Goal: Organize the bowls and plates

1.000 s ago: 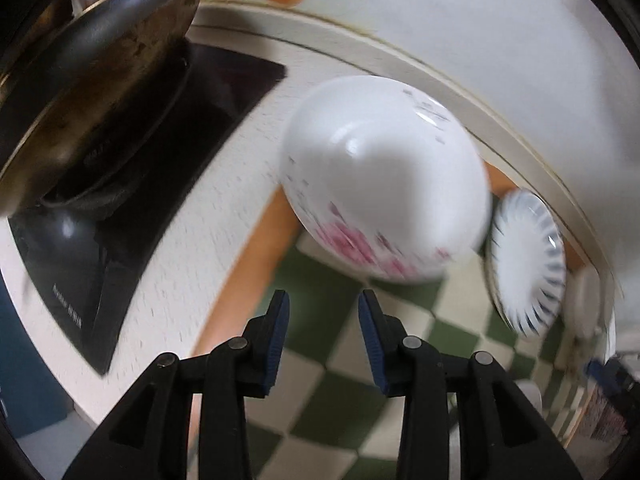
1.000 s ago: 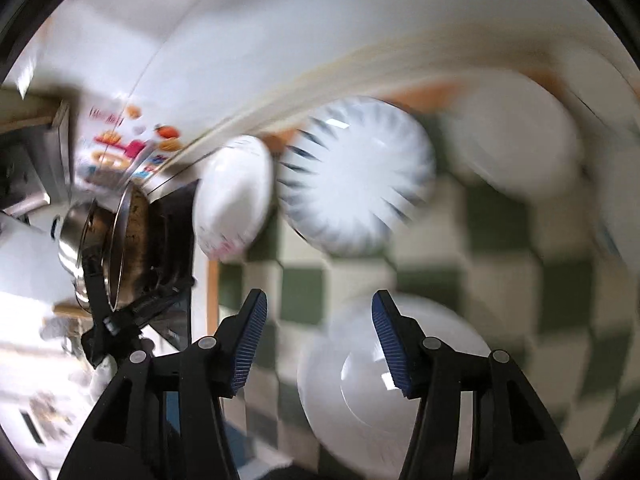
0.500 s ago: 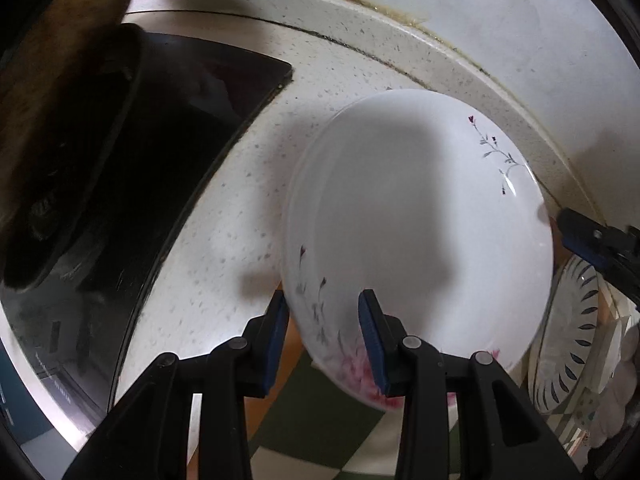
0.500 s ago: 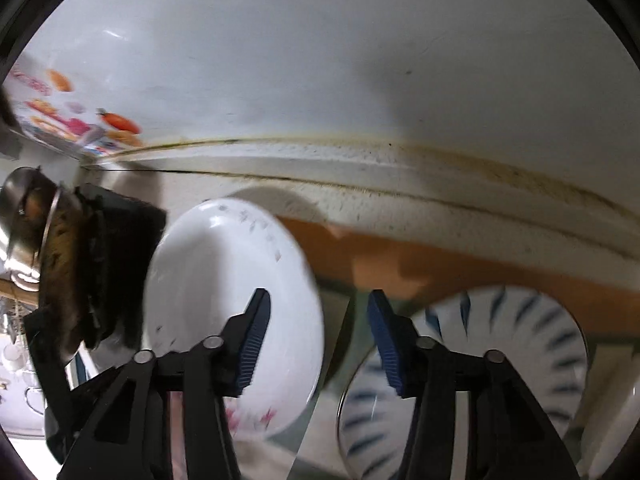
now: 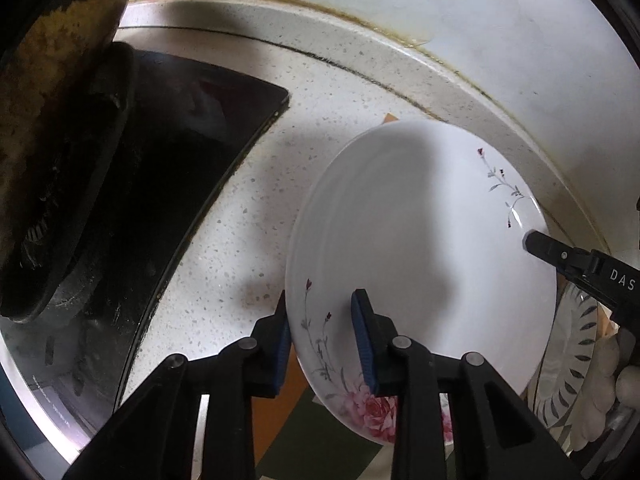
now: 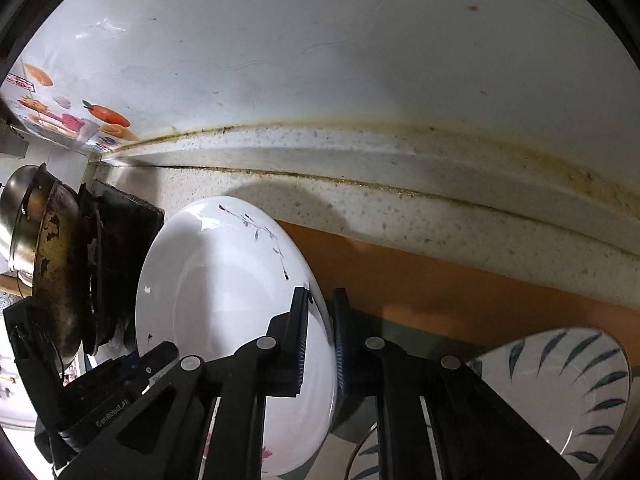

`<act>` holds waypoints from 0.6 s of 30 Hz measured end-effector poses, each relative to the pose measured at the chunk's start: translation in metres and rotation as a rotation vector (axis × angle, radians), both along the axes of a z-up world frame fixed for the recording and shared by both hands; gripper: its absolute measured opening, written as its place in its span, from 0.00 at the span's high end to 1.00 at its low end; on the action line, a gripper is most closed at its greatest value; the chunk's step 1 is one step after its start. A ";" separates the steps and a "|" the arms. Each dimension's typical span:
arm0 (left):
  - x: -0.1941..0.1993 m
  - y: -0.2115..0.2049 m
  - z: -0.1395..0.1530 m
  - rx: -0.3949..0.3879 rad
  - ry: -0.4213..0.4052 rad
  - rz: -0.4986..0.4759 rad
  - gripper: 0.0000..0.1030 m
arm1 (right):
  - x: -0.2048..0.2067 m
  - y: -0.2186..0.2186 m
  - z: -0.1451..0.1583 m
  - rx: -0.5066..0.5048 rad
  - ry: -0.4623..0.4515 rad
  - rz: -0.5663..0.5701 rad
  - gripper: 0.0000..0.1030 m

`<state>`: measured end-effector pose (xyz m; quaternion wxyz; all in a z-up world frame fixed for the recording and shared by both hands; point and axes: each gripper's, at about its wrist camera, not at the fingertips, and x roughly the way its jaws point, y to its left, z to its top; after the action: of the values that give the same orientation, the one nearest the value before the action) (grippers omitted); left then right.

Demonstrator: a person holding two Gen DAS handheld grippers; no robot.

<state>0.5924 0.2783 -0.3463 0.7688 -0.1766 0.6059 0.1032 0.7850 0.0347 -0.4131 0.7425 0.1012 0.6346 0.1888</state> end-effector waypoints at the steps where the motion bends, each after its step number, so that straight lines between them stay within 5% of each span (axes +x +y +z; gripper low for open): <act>1: 0.000 -0.001 0.002 -0.002 -0.007 -0.005 0.75 | -0.002 -0.002 0.002 0.001 -0.005 -0.005 0.88; 11: -0.031 -0.011 0.047 -0.025 -0.096 -0.099 0.75 | -0.042 -0.046 0.049 0.034 -0.072 -0.069 0.89; 18: -0.059 -0.054 0.093 -0.047 -0.144 -0.194 0.75 | -0.104 -0.098 0.100 0.076 -0.127 -0.149 0.89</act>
<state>0.5334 0.2240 -0.2529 0.8124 -0.1420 0.5655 0.0010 0.6812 -0.0633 -0.3135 0.7889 0.1640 0.5694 0.1628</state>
